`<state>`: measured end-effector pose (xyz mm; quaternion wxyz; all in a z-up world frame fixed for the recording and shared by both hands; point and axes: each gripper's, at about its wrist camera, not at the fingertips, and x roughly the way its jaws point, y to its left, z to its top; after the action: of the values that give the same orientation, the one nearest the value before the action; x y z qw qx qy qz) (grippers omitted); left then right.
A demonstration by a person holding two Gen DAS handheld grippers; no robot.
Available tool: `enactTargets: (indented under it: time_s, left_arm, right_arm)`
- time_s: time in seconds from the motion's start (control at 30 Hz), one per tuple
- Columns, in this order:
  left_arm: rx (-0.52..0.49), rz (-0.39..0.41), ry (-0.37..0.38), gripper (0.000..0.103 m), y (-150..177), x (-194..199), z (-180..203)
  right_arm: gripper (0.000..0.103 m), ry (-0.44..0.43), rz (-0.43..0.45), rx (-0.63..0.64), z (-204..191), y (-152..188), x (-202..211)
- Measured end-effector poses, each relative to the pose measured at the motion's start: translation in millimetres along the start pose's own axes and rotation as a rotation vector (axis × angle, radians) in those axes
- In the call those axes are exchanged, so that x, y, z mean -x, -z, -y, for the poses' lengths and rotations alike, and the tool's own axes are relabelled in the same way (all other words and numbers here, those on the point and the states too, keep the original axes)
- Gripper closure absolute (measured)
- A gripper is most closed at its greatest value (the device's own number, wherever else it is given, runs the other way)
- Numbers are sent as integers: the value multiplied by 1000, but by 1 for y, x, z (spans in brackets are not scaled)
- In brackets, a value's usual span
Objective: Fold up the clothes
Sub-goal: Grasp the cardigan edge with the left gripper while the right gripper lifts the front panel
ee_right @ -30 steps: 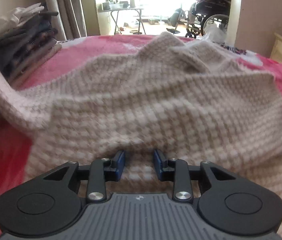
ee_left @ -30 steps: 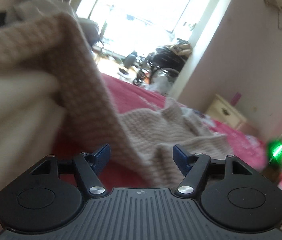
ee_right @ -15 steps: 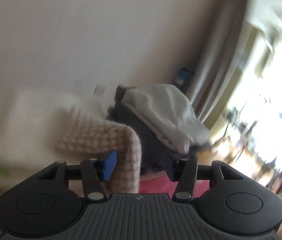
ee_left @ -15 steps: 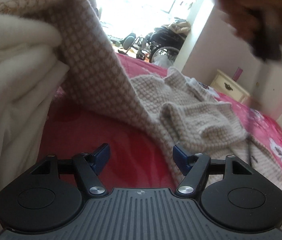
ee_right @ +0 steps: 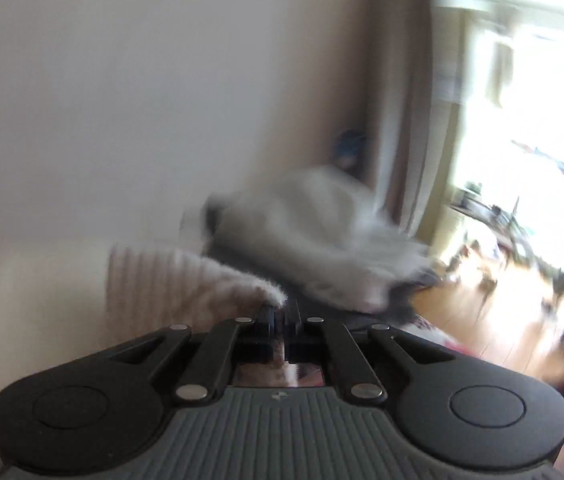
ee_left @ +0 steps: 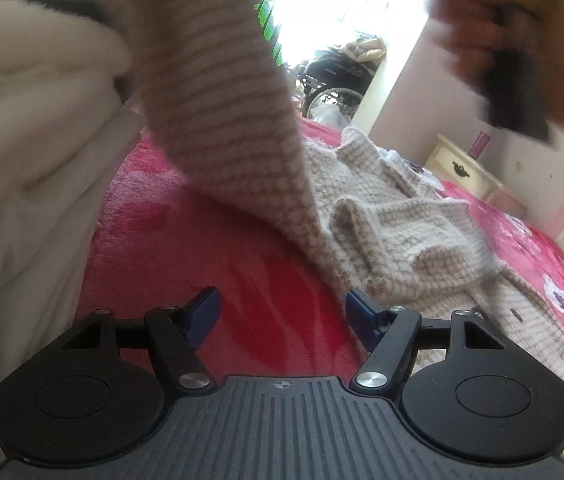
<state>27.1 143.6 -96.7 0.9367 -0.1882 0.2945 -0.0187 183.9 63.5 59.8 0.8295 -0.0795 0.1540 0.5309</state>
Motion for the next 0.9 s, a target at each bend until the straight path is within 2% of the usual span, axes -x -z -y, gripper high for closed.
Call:
enactTargets:
  time_s: [0.1,0.17,0.23,0.3,0.37,0.47,0.5,0.57,0.67,0.73,0.77,0.87,0.9]
  left_arm:
    - [0,1,20,34,-4,-6,4]
    - [-9,-2,34,34,-6,-11,9]
    - [-21,-4,50,34,-9,-17,15]
    - [-47,-5,61,34,-10,-23,24]
    - [-93,0,56,34,-11,-31,34]
    - [-188,-8,31,34,-14,-48,51]
    - [-225,-9,16,34,-14,-54,57]
    - [-306,11,-10,34,-16,-62,68]
    - [-422,57,-37,34,-20,-71,83]
    - [-489,75,-57,35,-21,-78,92]
    - [-520,84,-73,36,-19,-81,95]
    - [-618,97,-89,43,-15,-90,102]
    - [-653,99,-92,49,-13,-93,104]
  right_arm:
    - [99,81,175,-382,62,22,77]
    - [99,187,256,-589,99,52,124]
    - [99,308,300,-768,131,94,167]
    - [99,414,308,-908,154,142,202]
    - [99,481,299,-1062,170,194,224]
    - [98,540,225,-1309,187,262,225]
    - [98,546,214,-1364,189,276,224]
    - [96,528,251,-1434,189,290,225]
    - [90,503,303,-1474,190,288,228]
    - [71,505,326,-1493,193,285,233]
    - [68,509,336,-1500,195,283,234]
    - [66,510,370,-1535,194,280,241]
    - [64,508,386,-1556,195,282,244]
